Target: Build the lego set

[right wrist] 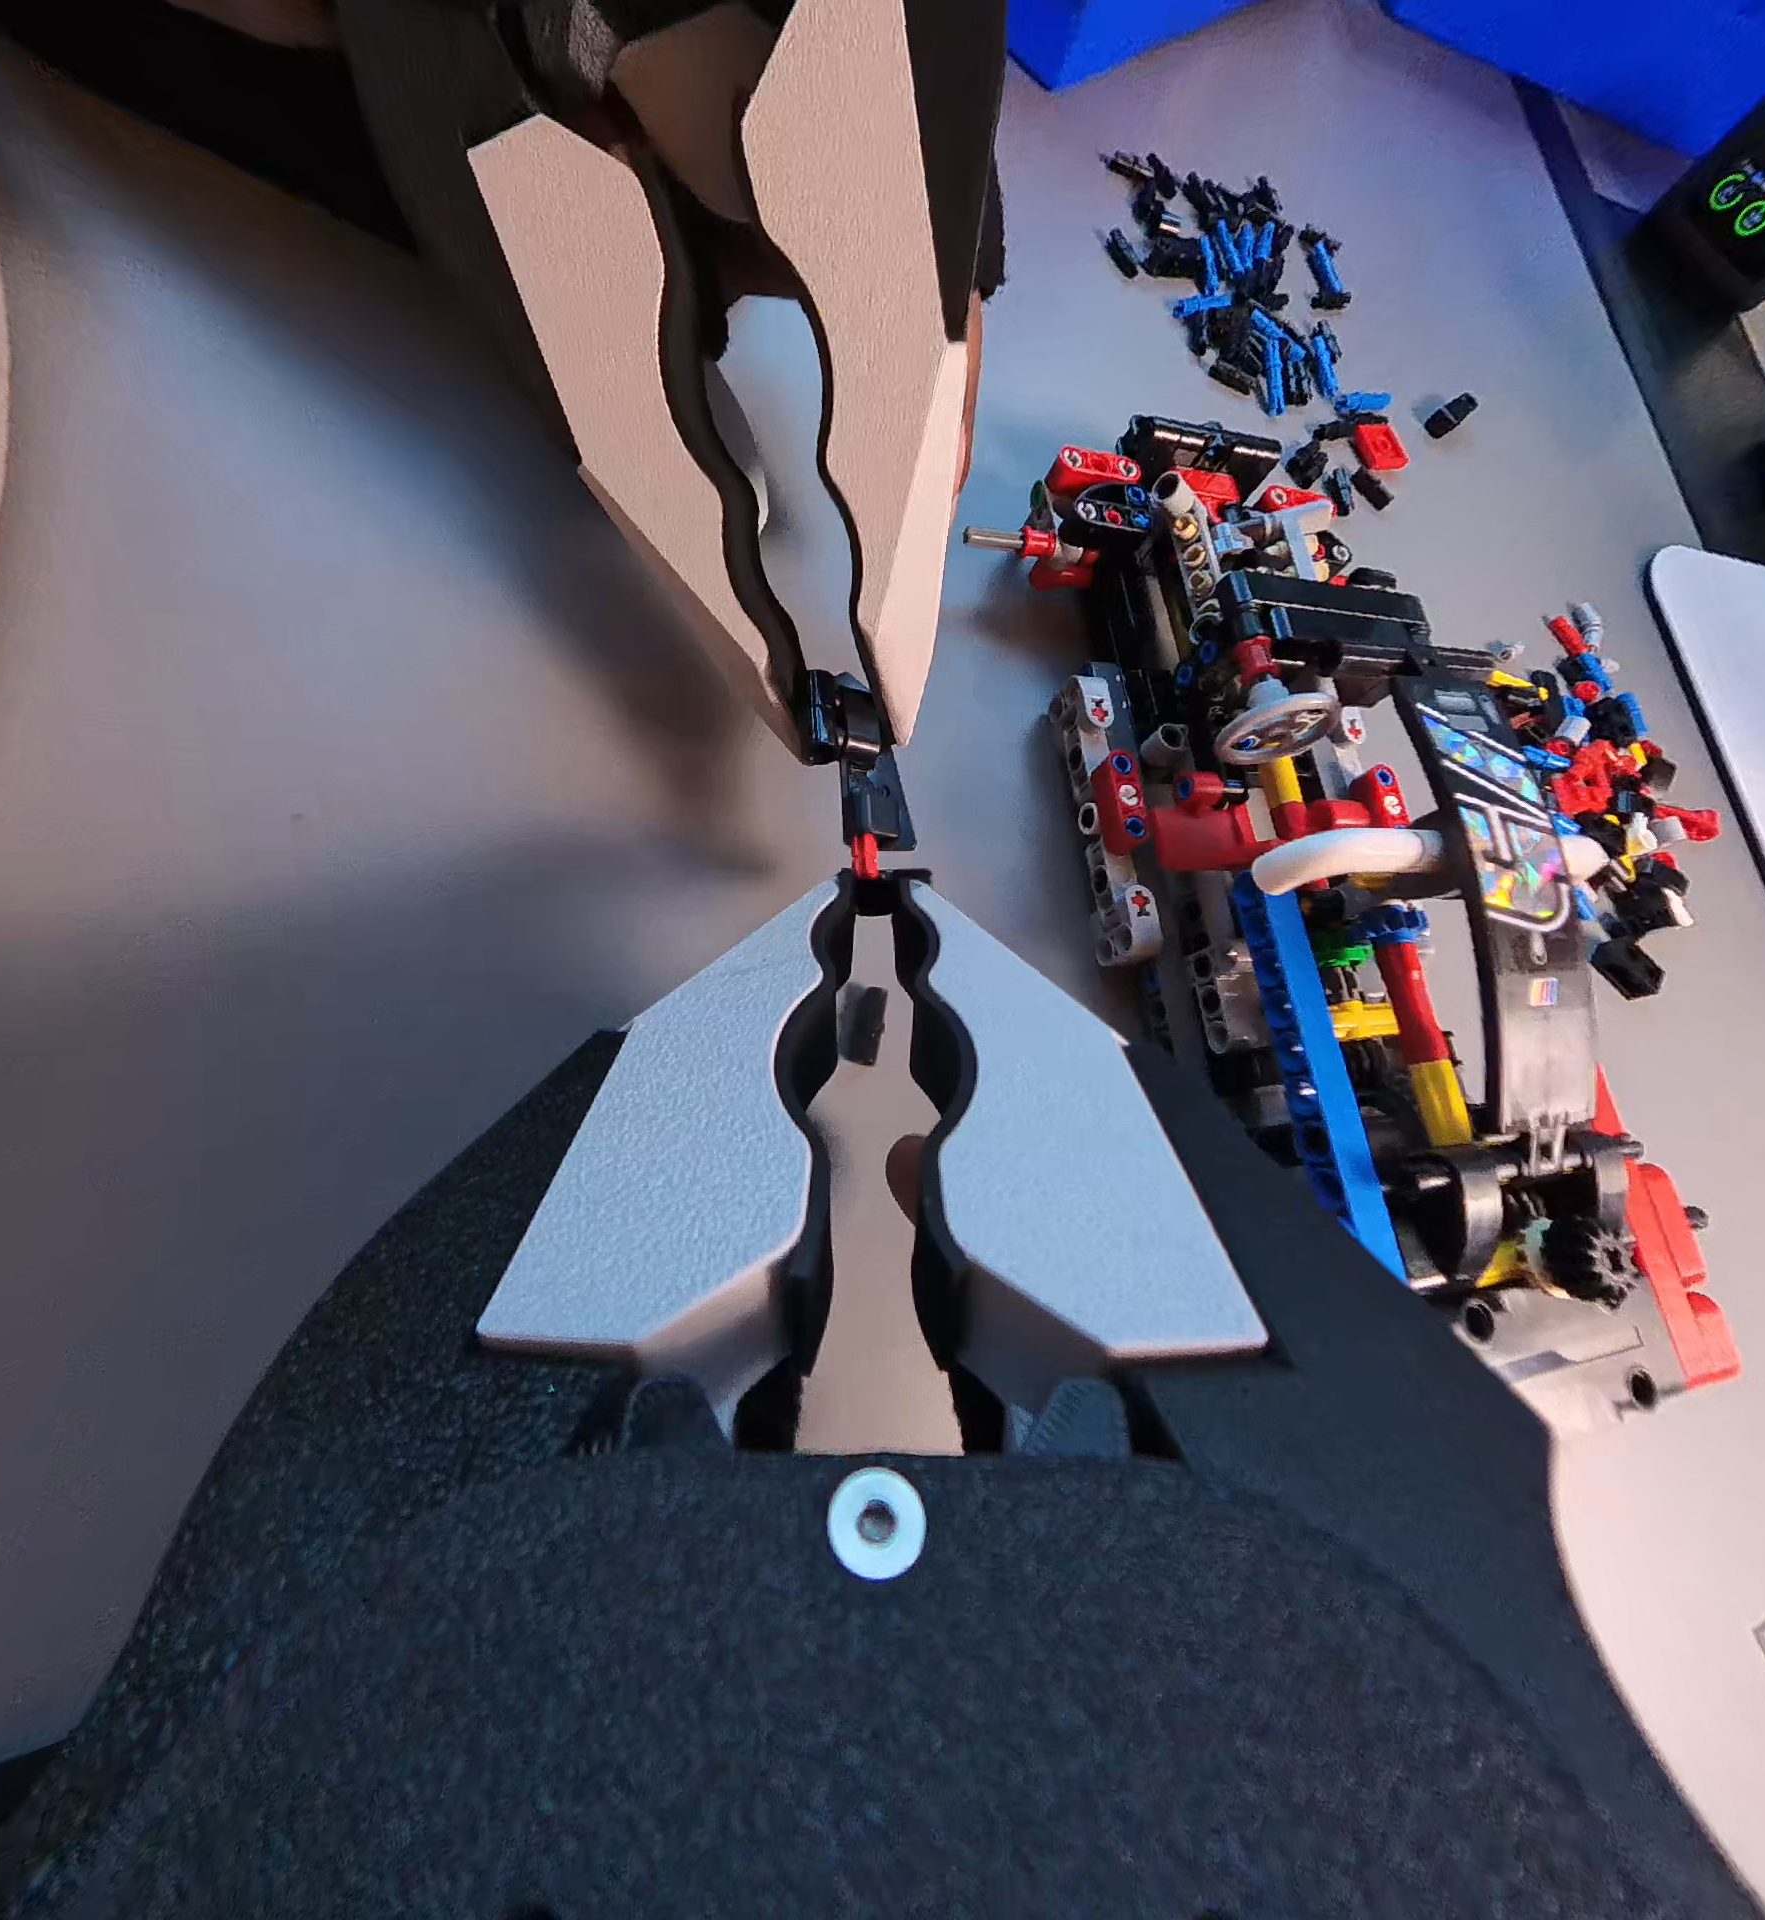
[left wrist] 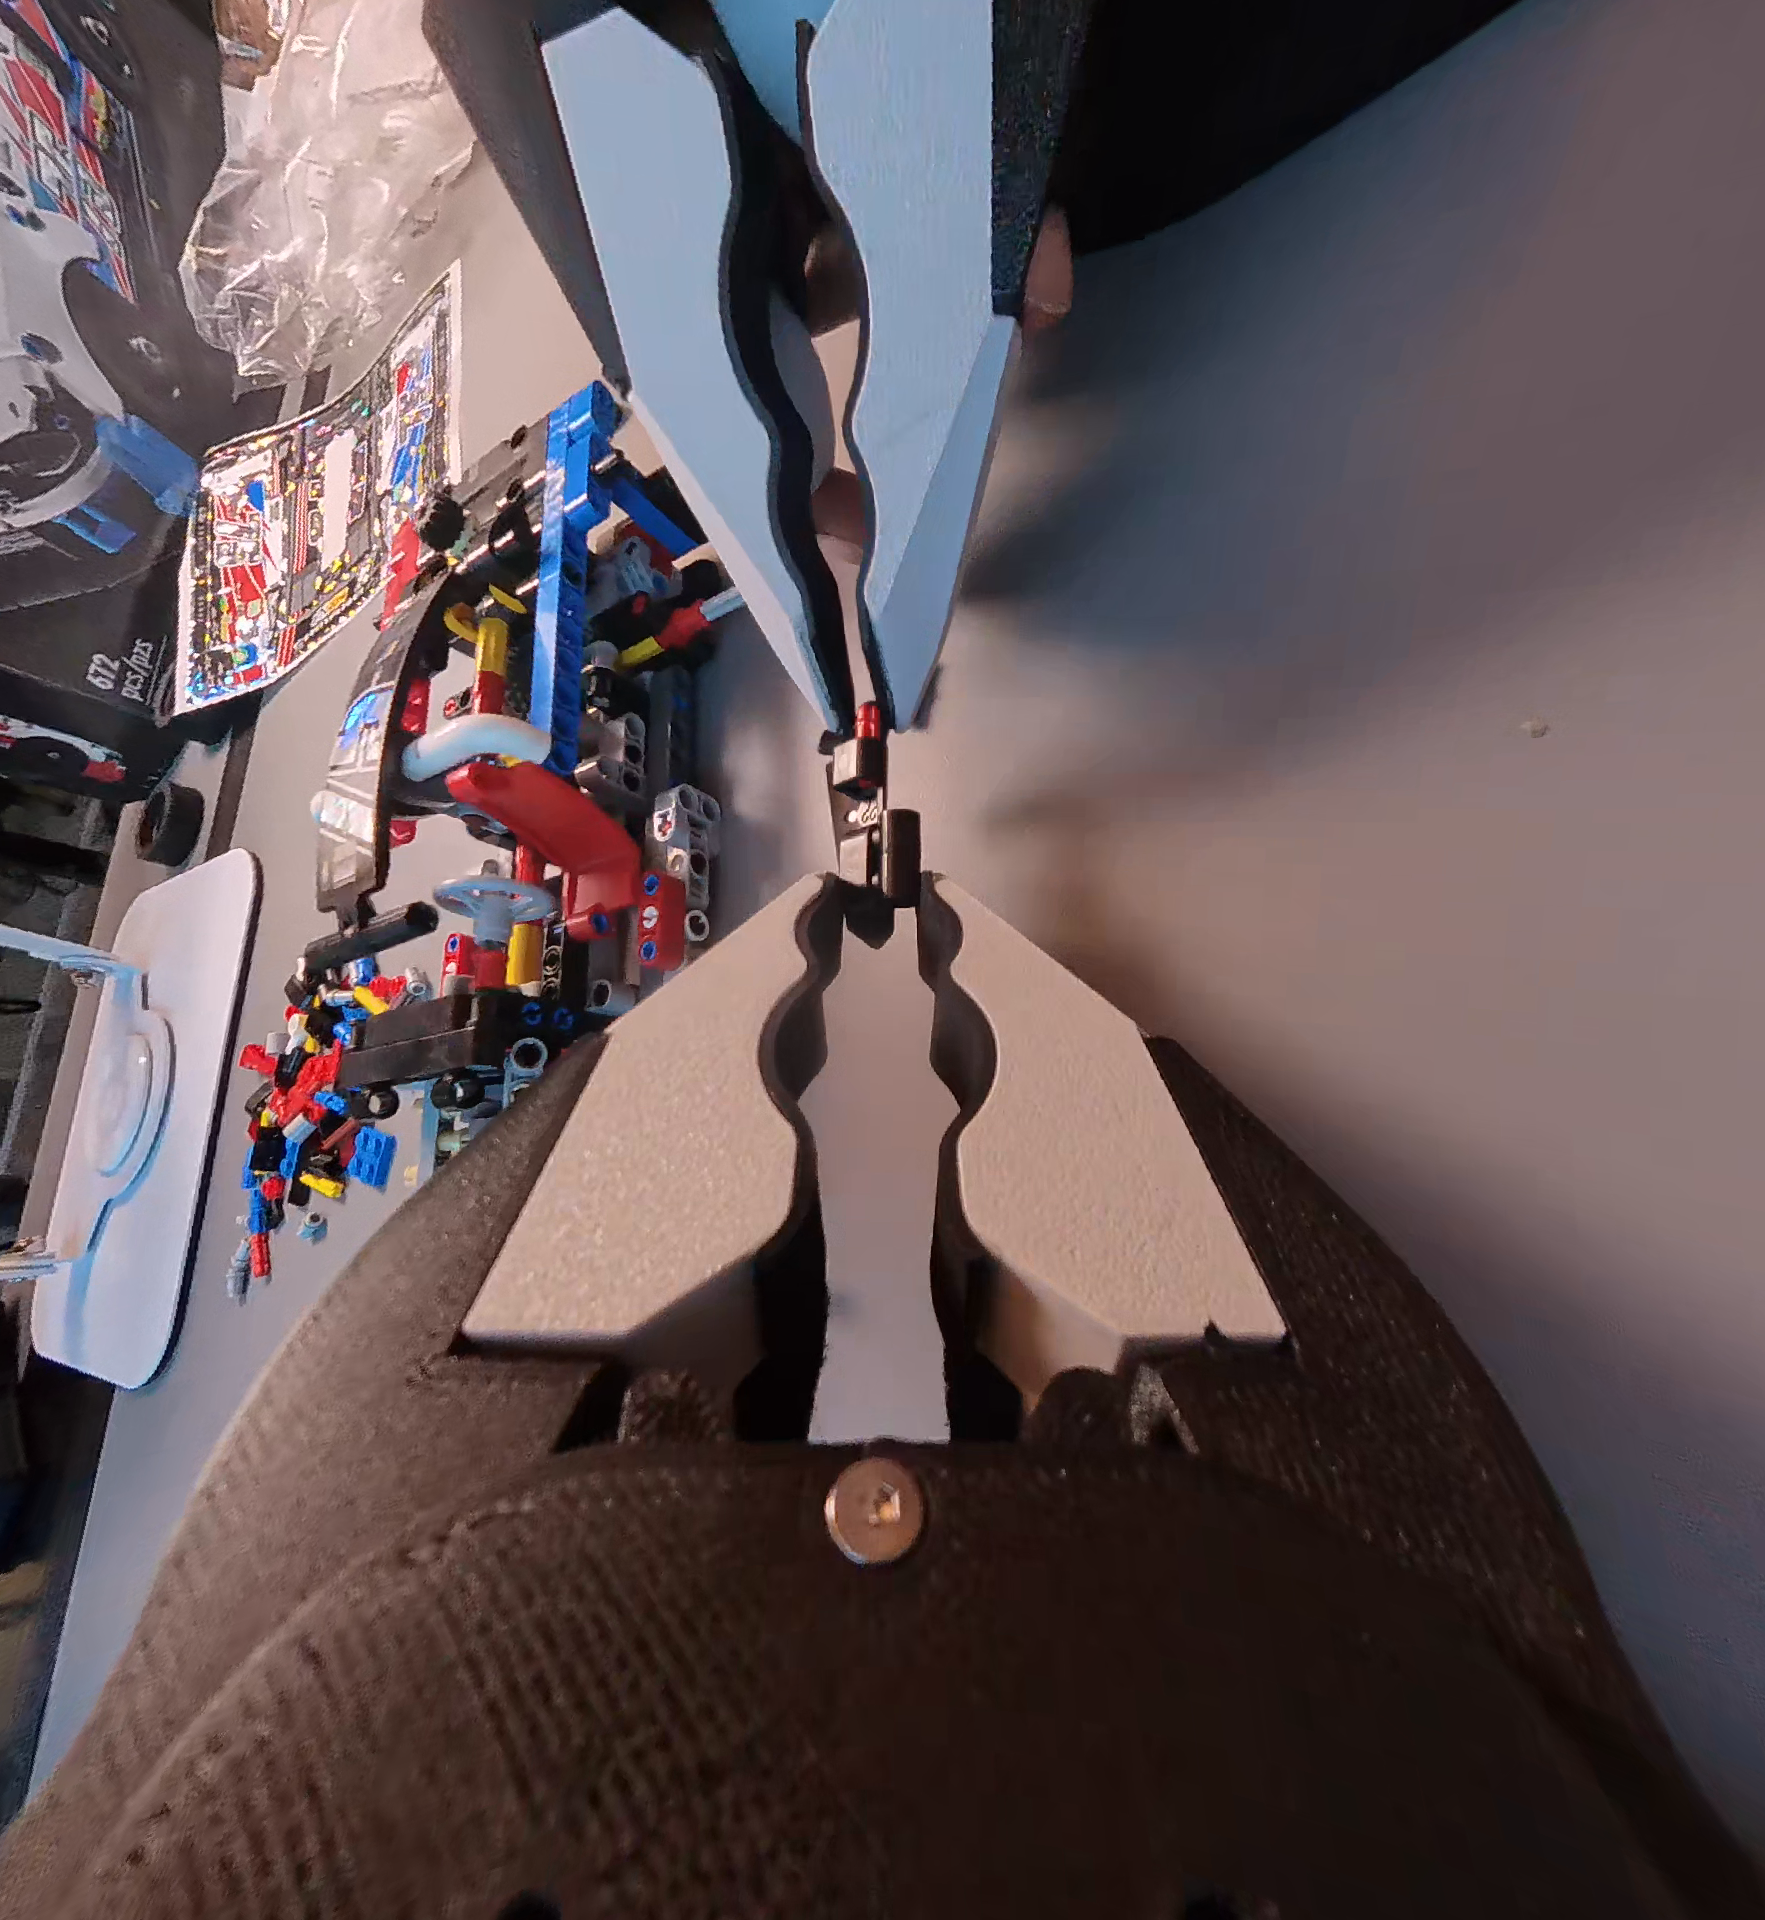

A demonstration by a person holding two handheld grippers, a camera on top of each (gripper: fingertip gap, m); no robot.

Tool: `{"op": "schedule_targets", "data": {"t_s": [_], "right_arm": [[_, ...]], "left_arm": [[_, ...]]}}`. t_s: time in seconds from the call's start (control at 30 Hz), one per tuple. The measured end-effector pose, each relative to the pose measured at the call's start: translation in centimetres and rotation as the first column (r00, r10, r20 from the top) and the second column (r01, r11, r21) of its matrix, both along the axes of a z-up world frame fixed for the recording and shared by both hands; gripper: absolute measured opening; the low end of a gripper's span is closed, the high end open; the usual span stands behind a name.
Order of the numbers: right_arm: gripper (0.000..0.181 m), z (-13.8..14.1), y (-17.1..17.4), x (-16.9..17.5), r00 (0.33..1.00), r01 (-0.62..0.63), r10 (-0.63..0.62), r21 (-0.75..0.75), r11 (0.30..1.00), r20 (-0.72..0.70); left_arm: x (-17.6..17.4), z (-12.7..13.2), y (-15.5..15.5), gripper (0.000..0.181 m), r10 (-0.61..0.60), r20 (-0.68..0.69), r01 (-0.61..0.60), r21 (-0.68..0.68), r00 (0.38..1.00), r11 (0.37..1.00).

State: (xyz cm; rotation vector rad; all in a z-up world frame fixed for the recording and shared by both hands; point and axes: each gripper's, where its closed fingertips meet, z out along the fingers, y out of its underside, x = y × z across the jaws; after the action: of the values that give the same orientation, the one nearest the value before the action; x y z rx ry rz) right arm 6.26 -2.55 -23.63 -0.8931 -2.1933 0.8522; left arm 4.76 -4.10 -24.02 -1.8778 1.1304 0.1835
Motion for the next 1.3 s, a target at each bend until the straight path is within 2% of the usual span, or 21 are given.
{"op": "schedule_targets", "data": {"t_s": [0.1,0.2,0.4,0.53,0.63,0.73,0.83,0.97,1.03,1.2,1.3], "right_arm": [[0.005,0.0,-0.1,0.0,1.0,0.006,-0.006,-0.014,1.0,0.015],[0.005,-0.3,0.5,0.1,0.999,0.03,-0.03,0.012,0.999,0.028],[0.005,-1.5,0.1,0.7,0.992,0.011,-0.017,0.044,0.999,0.124],[0.005,-1.7,-0.1,0.9,0.989,0.007,-0.015,0.052,0.999,0.15],[0.005,-1.9,-0.1,0.9,0.986,0.009,-0.018,0.054,0.999,0.167],[0.005,-1.9,-0.1,0.9,0.985,0.008,-0.017,0.054,0.999,0.174],[0.005,-2.0,-0.2,1.0,0.983,0.006,-0.014,0.044,0.999,0.185],[0.005,-2.0,0.0,1.2,0.979,0.023,-0.028,0.029,0.999,0.2],[0.005,-2.0,0.0,1.3,0.978,0.027,-0.032,0.028,0.999,0.205],[0.005,-2.0,-0.2,1.2,0.977,0.035,-0.038,0.021,0.999,0.208],[0.005,-2.0,-0.3,1.1,0.976,0.039,-0.043,0.024,0.999,0.213]], "left_arm": [[-0.7,-0.4,0.4,0.012,0.053,-0.037,-0.054,-0.018,0.998,0.998],[-1.0,-1.3,0.2,0.012,0.05,-0.078,-0.054,-0.049,0.996,0.997],[-0.9,-1.4,-0.2,0.012,0.035,-0.042,-0.039,-0.098,0.998,0.994],[-0.9,-1.5,-0.6,0.012,0.048,0.042,-0.041,-0.166,0.998,0.985],[-0.5,-1.5,-1.2,0.018,0.054,0.161,-0.011,-0.258,0.985,0.966],[-0.2,-1.1,-1.5,0.025,0.095,0.291,0.016,-0.356,0.952,0.934],[-0.2,-0.7,-0.8,0.026,0.177,0.365,-0.004,-0.427,0.914,0.904],[0.0,-1.7,-0.3,0.03,0.212,0.295,-0.037,-0.503,0.932,0.863],[0.5,-1.9,0.0,0.029,0.206,0.272,-0.041,-0.509,0.94,0.86],[1.1,-2.0,0.1,0.013,0.175,0.239,-0.032,-0.505,0.955,0.863],[1.4,-2.0,0.2,0.012,0.162,0.243,-0.028,-0.476,0.956,0.879]]}}
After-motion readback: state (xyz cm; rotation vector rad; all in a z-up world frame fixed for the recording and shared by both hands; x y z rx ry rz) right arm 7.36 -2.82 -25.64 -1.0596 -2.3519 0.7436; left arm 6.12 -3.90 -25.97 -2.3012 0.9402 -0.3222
